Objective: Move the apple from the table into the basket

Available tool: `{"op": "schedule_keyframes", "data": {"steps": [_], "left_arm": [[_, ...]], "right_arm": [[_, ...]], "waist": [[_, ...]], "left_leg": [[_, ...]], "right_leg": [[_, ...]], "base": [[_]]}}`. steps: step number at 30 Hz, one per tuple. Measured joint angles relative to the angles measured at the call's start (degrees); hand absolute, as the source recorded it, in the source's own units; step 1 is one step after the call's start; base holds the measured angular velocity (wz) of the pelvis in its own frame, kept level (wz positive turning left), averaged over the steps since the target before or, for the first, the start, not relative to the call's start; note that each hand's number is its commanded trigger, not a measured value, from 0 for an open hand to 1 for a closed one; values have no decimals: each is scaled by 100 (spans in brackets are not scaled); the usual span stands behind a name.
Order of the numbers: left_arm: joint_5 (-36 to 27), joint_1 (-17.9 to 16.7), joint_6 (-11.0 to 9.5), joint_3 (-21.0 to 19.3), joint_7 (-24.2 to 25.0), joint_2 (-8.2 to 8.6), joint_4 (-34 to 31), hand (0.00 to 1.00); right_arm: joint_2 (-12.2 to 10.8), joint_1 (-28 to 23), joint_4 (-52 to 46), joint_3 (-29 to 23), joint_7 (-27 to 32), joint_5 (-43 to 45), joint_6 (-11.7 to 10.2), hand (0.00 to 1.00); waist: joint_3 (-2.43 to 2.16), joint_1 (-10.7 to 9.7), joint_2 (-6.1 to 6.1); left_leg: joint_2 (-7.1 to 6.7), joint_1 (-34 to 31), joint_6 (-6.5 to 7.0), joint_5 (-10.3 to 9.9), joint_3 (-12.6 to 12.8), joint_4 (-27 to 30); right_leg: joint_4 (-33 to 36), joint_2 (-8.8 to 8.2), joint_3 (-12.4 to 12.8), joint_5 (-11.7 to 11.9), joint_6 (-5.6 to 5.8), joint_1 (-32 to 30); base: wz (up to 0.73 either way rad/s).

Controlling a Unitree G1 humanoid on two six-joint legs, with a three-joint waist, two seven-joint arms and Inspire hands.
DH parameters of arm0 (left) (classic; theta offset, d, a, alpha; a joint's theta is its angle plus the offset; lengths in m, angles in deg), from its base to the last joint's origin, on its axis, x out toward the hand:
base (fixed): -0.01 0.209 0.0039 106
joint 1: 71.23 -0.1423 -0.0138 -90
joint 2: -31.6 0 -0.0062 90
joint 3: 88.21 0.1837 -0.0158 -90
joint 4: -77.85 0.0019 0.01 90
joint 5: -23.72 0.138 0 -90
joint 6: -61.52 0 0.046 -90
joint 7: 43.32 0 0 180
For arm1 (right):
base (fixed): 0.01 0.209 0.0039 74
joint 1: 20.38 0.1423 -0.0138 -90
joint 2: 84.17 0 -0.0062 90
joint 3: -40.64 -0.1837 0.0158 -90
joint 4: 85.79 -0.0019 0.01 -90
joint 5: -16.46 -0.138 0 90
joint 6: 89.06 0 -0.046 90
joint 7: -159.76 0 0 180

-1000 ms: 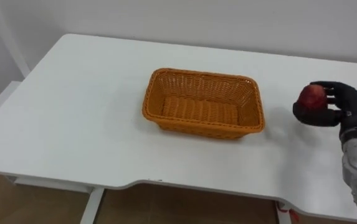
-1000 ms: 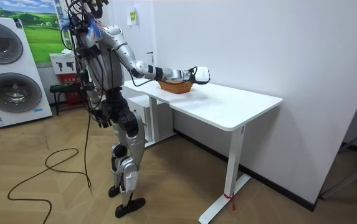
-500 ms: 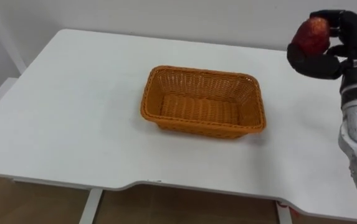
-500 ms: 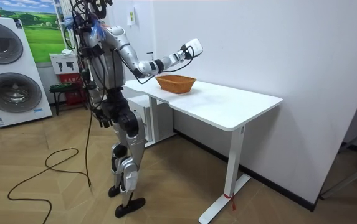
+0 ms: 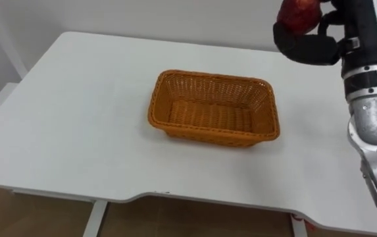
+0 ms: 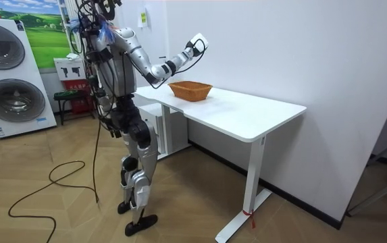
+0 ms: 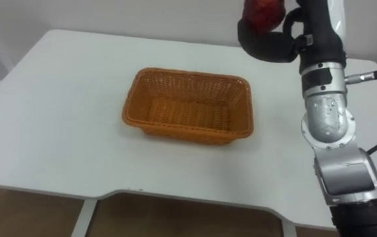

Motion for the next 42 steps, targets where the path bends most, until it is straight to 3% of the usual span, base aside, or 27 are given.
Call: {"op": "schedule_keyframes", "data": {"steps": [2, 3, 4, 5, 14, 17, 22, 36, 42], "left_arm": [[-1, 35, -1, -1, -4, -1, 0, 0], [-2, 46, -1, 21, -9, -8, 0, 0], [-8, 50, 1, 68, -13, -17, 0, 0], [-6, 50, 2, 152, -11, -27, -14, 0], [-4, 95, -40, 690, -10, -34, -38, 0], [-9, 144, -62, 771, -12, -33, -30, 0], [-38, 146, -65, 820, -13, -29, 15, 0], [-36, 145, -100, 874, -60, 36, 12, 0], [-51, 50, -120, 766, -239, 43, 13, 0]], "right_arm": [[-15, -26, -56, 10, -107, 92, 0, 99], [-16, -32, -120, 51, -142, 128, 0, 69], [-17, -31, -147, 88, -156, 138, -1, 58], [-43, -35, -175, 170, -200, 244, -1, 0], [-265, -602, -384, 420, -685, 421, -3, 0], [-297, -700, -615, 422, -686, 458, -9, 0], [-299, -713, -806, 480, -679, 472, -145, 0], [-312, -936, -815, 565, -640, 888, -170, 0], [-316, -935, -838, 118, -165, 665, -227, 0]], "waist": [[2, -1, 2], [10, -1, 15], [17, -3, 25], [26, -5, 40], [44, -28, 70], [20, -23, 74], [15, -37, 68], [11, -158, 140], [5, -213, 104]], "left_leg": [[-1, 13, 0, 0, 3, 3], [-2, 24, 0, 0, 5, 6], [-1, 28, 0, 0, 19, 8], [2, 27, 0, 0, 27, 11], [8, 10, 0, -1, 43, -20], [6, 2, -1, -1, 43, -22], [4, 6, 0, 0, 47, -21], [16, 25, 0, 0, 106, -33], [18, 90, 1, 0, 178, -77]], "right_leg": [[0, -2, 9, 0, 0, -1], [-1, -1, 22, 0, 0, -2], [-2, 1, 41, 0, 0, -2], [-6, 9, 121, 0, 0, -2], [-4, 14, 150, 0, 0, -14], [2, 13, 148, 1, -1, -55], [0, 11, 144, 2, -1, -59], [-1, 19, 214, 1, -1, -70], [15, 20, 281, 4, 4, -58]], "base": [[0], [0], [-6], [-7], [-1], [-1], [0], [-1], [-7]]}}
